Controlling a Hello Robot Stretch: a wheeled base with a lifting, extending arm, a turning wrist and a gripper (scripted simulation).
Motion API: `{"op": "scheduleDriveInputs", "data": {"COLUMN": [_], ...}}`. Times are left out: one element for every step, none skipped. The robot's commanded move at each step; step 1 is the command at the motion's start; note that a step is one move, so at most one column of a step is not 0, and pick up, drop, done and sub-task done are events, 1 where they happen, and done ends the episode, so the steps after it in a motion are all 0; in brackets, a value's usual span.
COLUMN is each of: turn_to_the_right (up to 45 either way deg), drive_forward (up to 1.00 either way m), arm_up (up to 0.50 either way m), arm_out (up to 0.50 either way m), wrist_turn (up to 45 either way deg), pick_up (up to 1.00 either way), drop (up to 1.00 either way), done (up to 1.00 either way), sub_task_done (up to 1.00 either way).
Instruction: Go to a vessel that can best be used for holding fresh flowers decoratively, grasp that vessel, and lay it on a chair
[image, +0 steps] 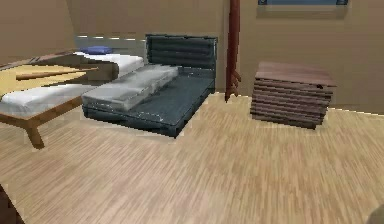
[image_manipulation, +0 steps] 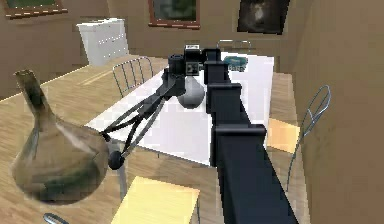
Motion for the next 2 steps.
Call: {"op": "scheduleDriveInputs", "data": {"turn_to_the_right": [0.0, 0.0], "drive_forward": [0.00, 0.00], "arm_up": [0.00, 0.00], "arm_out": [0.00, 0.00], "wrist_turn": [45.0, 39.0], "pick_up": [0.00, 0.00], "drop": [0.00, 0.00], "done": [0.00, 0.00], "sub_task_done": [0.00, 0.00]}}
